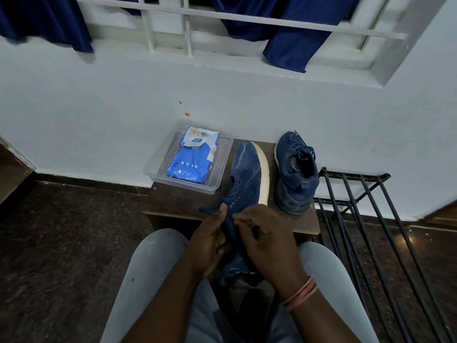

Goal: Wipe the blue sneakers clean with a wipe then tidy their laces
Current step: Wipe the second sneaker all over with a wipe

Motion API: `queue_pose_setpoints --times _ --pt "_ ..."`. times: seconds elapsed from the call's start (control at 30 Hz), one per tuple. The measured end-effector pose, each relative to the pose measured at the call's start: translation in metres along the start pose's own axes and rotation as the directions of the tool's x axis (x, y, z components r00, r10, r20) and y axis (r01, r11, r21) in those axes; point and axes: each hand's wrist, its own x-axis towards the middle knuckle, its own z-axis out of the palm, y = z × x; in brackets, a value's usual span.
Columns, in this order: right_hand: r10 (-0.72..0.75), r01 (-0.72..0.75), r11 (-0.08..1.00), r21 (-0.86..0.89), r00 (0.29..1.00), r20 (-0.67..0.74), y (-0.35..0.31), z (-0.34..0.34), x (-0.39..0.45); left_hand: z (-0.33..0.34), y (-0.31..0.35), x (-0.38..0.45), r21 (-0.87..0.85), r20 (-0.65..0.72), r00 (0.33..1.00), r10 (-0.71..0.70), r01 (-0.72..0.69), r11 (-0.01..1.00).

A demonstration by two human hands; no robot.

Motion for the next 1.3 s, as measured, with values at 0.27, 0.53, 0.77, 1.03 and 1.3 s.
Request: queue_pose_setpoints --times 0.27,0.53,0.77,1.03,1.3 --pt "0.145 -0.141 0.989 0.035 0.974 -0.176 0.011 -0.017 0.018 0.015 0.005 -0.007 0.103 0.003 1.000 0.007 -0.008 0.995" --pt "0.125 -0.128 0.992 -0.012 0.980 -0.156 -0.004 -0.008 0.023 0.024 0.007 -0.009 0.202 -0.098 0.988 0.123 -0.101 0.974" --pt "0.028 -0.029 0.999 -0.045 0.999 -0.022 -0.020 -0.011 0.013 0.024 0.006 -0.012 0.209 -0.097 0.983 0.159 -0.136 0.969" --pt "0.076 -0.090 0.988 -0.124 0.991 -0.111 -0.011 -0.012 0.021 0.032 0.010 -0.016 0.075 -0.035 0.990 0.137 -0.134 0.988" --pt "0.108 -0.132 0.980 -0.151 0.981 -0.163 0.001 -0.014 0.023 0.034 0.011 -0.015 0.017 -0.081 0.992 0.095 -0.094 0.995"
